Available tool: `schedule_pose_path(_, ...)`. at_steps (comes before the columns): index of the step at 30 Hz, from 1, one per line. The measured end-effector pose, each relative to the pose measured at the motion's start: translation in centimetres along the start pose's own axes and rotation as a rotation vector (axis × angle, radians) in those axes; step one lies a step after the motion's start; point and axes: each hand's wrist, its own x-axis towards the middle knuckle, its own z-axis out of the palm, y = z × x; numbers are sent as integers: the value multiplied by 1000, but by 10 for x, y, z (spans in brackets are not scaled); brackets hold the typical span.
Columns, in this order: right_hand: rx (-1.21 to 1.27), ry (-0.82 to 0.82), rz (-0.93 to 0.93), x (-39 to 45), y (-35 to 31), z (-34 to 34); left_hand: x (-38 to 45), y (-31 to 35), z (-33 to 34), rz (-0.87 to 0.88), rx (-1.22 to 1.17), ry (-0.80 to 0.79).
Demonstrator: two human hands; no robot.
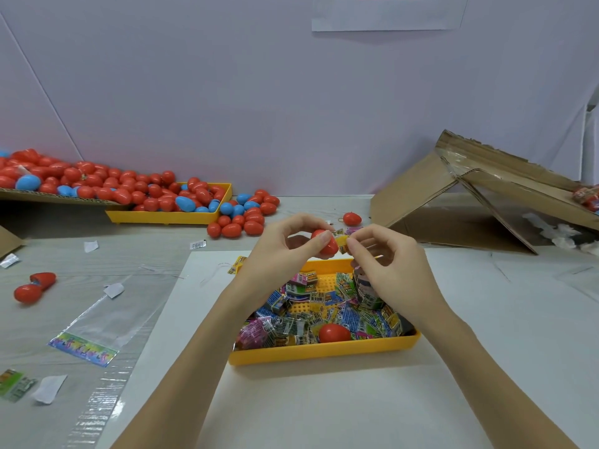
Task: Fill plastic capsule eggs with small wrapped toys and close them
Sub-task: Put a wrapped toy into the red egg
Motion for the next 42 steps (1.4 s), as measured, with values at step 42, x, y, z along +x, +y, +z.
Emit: schedule_pose_path(42,863,-116,504,4,-7,-8,-1,-1,14,348,96,54)
